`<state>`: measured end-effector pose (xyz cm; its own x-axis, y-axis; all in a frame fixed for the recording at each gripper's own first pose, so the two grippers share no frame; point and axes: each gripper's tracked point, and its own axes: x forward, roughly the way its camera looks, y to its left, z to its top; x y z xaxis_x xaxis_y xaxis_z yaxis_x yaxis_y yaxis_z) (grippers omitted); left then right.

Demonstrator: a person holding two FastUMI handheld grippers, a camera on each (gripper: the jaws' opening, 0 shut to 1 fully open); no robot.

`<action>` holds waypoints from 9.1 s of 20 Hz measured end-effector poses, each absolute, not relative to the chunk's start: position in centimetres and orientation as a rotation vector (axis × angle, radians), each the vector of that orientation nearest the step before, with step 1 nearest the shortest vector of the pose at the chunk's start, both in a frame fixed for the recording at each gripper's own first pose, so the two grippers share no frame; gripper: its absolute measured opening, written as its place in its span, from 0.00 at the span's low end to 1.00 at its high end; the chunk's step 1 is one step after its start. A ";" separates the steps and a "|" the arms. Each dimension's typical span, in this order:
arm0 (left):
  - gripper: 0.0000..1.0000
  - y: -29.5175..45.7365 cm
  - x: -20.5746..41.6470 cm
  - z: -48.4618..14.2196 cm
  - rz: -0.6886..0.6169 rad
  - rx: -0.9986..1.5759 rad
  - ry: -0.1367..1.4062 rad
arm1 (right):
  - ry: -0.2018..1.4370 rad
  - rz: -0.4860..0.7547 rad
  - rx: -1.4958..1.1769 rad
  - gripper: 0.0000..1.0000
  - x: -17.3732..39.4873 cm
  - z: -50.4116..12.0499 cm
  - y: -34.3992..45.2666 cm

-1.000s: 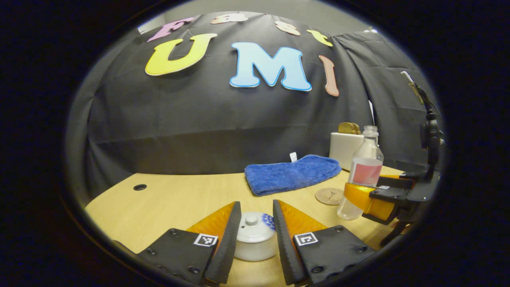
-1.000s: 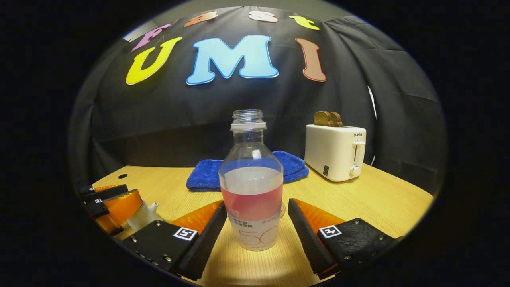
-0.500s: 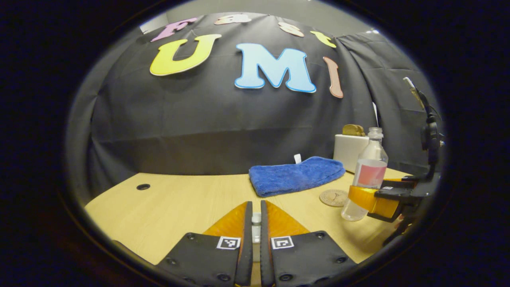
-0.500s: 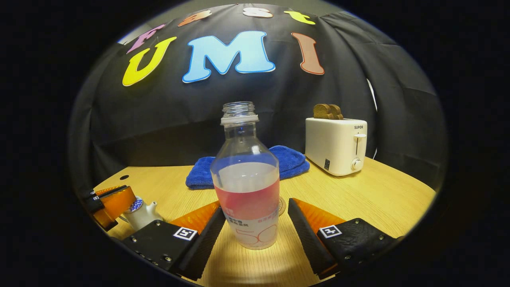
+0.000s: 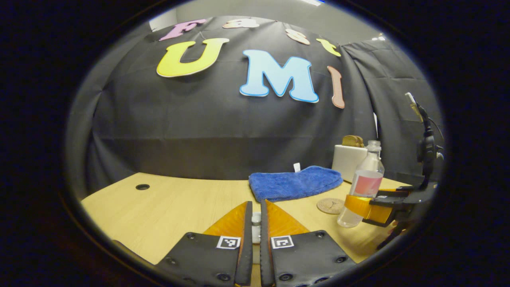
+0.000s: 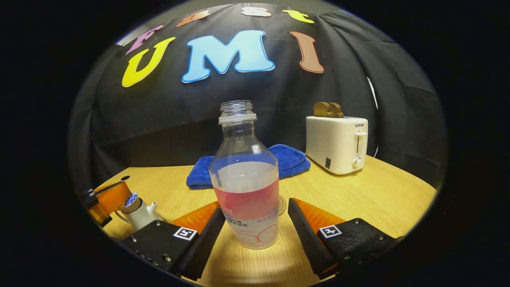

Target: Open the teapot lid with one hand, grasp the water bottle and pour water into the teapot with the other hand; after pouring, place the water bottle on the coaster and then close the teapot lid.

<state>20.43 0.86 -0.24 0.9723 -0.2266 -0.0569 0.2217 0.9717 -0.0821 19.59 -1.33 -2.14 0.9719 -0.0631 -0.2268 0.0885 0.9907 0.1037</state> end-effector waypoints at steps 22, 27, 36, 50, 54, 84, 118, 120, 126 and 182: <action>0.14 11.8 19.6 -0.2 -0.063 -0.056 0.011 | 0.211 -0.082 0.011 0.96 19.1 -2.0 -0.7; 0.14 11.9 19.7 -1.3 -0.065 -0.065 0.033 | 0.213 -0.082 0.026 0.96 19.1 -2.1 -0.8; 0.14 11.5 19.7 -1.4 -0.077 -0.080 0.036 | 0.204 -0.089 0.005 0.76 19.2 -1.8 -1.0; 0.14 11.4 20.0 -1.1 -0.100 -0.125 0.026 | 0.134 -0.124 -0.555 0.75 18.4 -0.7 0.7; 0.14 12.2 20.2 -1.3 -0.104 -0.184 0.031 | 0.143 -0.100 -0.735 0.76 18.7 -1.3 1.7; 0.14 13.7 20.9 -1.8 -0.127 -0.321 0.055 | -0.065 -0.027 -1.642 0.75 21.7 3.2 6.1; 0.14 14.4 21.0 -2.1 -0.121 -0.385 0.066 | -0.311 -0.065 -2.125 0.75 21.8 7.5 10.2; 0.14 14.3 21.0 -2.1 -0.122 -0.382 0.069 | -0.328 -0.067 -2.151 0.75 22.0 7.8 10.5; 0.14 14.2 21.0 -2.2 -0.122 -0.381 0.071 | -0.371 -0.061 -2.214 0.75 22.4 8.3 11.3; 0.14 14.0 20.8 -2.5 -0.134 -0.373 0.081 | 0.145 0.160 -0.359 0.76 23.2 2.0 3.2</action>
